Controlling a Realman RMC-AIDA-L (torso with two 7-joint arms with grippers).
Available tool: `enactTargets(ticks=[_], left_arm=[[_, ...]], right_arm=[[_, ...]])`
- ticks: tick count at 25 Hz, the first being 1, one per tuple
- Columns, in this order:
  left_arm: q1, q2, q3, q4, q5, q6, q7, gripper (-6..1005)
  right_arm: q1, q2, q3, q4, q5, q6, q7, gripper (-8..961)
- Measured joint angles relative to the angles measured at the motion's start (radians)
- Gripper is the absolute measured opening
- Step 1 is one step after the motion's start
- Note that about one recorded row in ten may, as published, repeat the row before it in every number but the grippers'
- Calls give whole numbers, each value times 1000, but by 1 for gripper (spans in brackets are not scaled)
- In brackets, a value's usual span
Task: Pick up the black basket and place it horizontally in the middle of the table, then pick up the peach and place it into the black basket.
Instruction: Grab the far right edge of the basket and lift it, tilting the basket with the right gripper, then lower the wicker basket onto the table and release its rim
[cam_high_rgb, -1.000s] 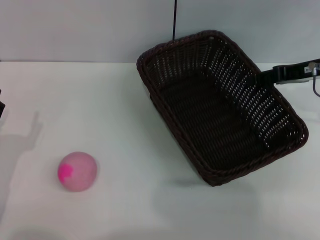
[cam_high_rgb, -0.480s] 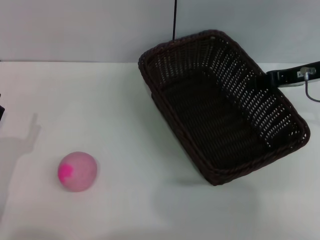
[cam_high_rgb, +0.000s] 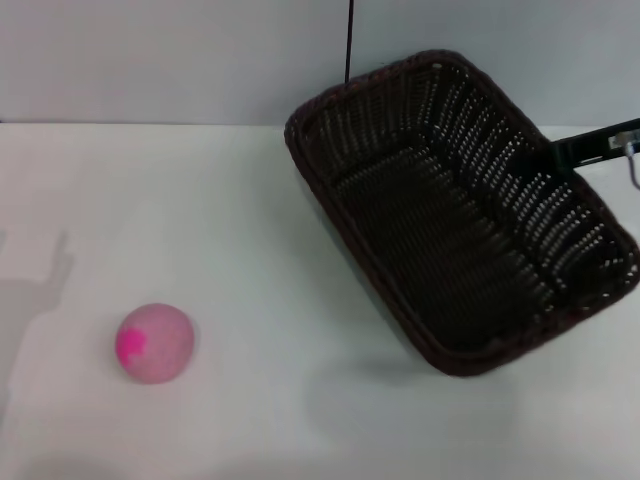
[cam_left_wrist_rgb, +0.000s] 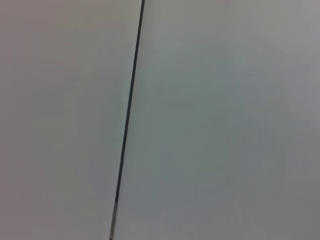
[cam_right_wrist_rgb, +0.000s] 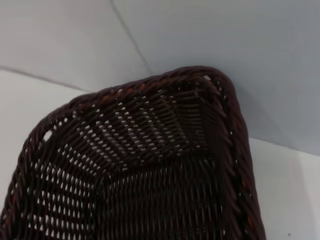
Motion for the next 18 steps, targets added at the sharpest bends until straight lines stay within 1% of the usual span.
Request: enactTargets(ticks=[3,5,9,12,15,18], left_arm=[[8,0,0,4,0,0,6,772],[11,1,1,6,0,0,8,772],[14,2,3,17,0,-3,8,772],[11,2,17,21,0,-4,9,773],[6,2,42,24,0,-5,11,773],[5,0,46,23,0,-6,11,773]], right_arm=[[-26,0,-28,-118,0,-102,-22,156],[-36,-3,-53,-187,-1,-193,-62,157],[-38,-9,-74,-275,-2,-340,-180,157],[-44,-4,-102,-336,-3,-372,-284,158],[-62,12,-147,-387,-5,-353,-384,158],[-65,30,-182,-400,-2,-327,-483,156]])
